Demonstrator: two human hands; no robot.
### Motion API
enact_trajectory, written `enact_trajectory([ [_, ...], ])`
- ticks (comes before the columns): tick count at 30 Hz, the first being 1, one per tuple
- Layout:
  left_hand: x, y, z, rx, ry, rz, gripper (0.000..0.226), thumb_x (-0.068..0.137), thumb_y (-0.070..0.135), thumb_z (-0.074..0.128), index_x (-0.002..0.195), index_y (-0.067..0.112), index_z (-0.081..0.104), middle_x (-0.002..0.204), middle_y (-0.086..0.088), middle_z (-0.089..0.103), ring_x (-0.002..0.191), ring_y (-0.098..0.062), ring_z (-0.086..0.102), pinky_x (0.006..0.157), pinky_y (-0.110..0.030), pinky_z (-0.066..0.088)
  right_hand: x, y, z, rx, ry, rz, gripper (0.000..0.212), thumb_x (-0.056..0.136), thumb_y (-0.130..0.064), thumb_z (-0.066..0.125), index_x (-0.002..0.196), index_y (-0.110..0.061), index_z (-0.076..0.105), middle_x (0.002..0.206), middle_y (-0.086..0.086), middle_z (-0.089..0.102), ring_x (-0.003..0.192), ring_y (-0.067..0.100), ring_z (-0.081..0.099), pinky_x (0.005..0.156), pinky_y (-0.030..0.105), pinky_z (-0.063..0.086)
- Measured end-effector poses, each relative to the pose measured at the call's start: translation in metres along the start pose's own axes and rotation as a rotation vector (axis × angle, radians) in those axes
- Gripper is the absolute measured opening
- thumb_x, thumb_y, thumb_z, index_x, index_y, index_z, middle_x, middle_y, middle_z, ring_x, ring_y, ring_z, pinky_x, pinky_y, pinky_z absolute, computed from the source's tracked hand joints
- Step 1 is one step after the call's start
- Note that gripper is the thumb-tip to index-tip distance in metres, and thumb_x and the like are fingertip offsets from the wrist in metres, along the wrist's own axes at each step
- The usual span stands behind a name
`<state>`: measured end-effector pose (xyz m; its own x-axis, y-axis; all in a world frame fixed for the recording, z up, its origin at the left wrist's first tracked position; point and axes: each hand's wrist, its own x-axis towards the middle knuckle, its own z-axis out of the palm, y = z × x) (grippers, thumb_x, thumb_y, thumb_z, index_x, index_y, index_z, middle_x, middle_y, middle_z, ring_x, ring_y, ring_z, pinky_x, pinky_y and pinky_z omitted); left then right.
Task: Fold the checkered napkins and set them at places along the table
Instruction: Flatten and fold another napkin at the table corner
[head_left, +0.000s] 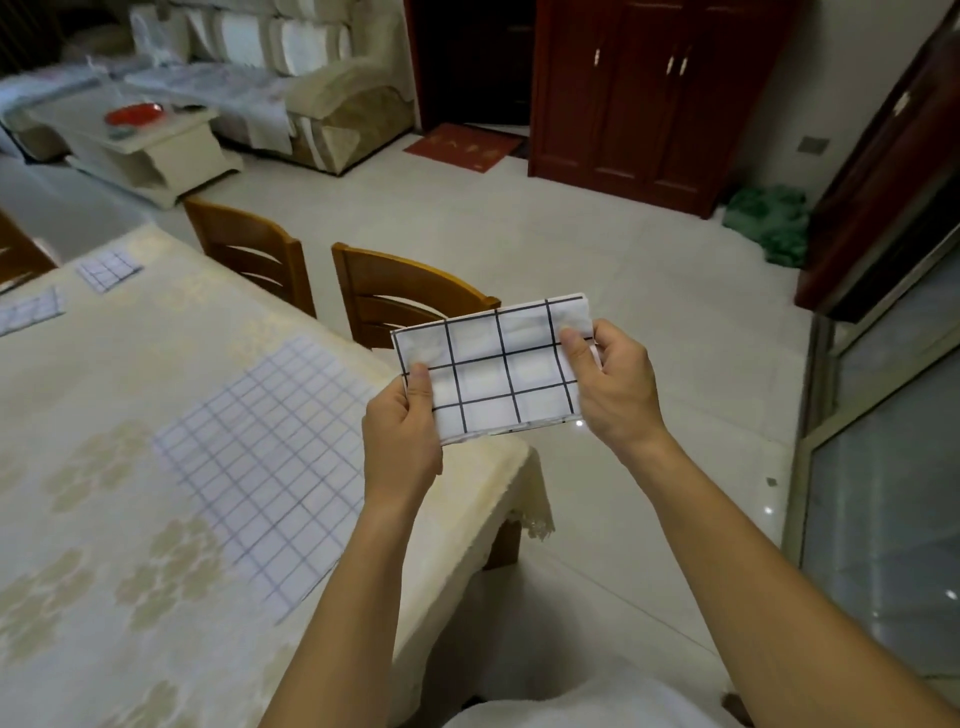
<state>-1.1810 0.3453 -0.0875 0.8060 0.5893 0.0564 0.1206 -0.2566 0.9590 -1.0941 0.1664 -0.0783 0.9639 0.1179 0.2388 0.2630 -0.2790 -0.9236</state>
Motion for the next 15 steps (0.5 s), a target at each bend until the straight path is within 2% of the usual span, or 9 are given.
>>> enact_trajectory([
  [3,0.015,0.008,0.012,0.011,-0.011,0.025,0.054,0.106,0.044,0.039,0.077,0.0,0.052,0.069,-0.021,0.056,0.062,-0.032,0.054,0.045,-0.023,0.042,0.021,0.006,-0.003,0.006,0.015,0.011,0.03,0.103,-0.034,0.055,0.077,-0.019,0.054,0.056,-0.019,0.046,0.053,0.002,0.041,0.05,0.014,0.031],
  [6,0.032,0.014,0.031,0.023,-0.003,0.042,0.054,0.106,0.044,0.039,0.077,0.001,0.054,0.067,-0.016,0.057,0.063,-0.034,0.055,0.049,-0.027,0.043,0.044,0.013,-0.011,0.031,0.01,0.015,0.033,0.103,-0.029,0.056,0.071,-0.026,0.048,0.052,-0.025,0.046,0.051,0.001,0.041,0.048,0.012,0.03],
  [10,0.051,0.02,0.075,0.041,0.003,0.054,0.053,0.107,0.042,0.04,0.077,0.001,0.056,0.064,-0.014,0.058,0.054,-0.028,0.054,0.041,-0.026,0.041,0.083,0.04,-0.033,0.05,-0.003,0.027,0.032,0.103,-0.032,0.057,0.074,-0.018,0.053,0.052,-0.02,0.044,0.05,0.003,0.037,0.049,0.014,0.029],
  [13,0.067,0.028,0.118,0.048,0.01,0.086,0.057,0.107,0.044,0.041,0.078,-0.004,0.053,0.067,-0.027,0.054,0.059,-0.044,0.051,0.043,-0.037,0.039,0.122,0.063,-0.06,0.076,-0.022,0.03,0.028,0.102,-0.032,0.057,0.081,-0.013,0.06,0.054,-0.02,0.048,0.051,0.001,0.041,0.05,0.012,0.032],
  [15,0.08,0.039,0.15,0.04,0.008,0.1,0.059,0.106,0.047,0.041,0.078,-0.005,0.051,0.068,-0.03,0.051,0.059,-0.045,0.05,0.046,-0.044,0.039,0.152,0.076,-0.08,0.1,-0.026,0.022,0.027,0.102,-0.032,0.057,0.083,-0.012,0.062,0.058,-0.016,0.049,0.052,0.001,0.043,0.052,0.011,0.034],
])
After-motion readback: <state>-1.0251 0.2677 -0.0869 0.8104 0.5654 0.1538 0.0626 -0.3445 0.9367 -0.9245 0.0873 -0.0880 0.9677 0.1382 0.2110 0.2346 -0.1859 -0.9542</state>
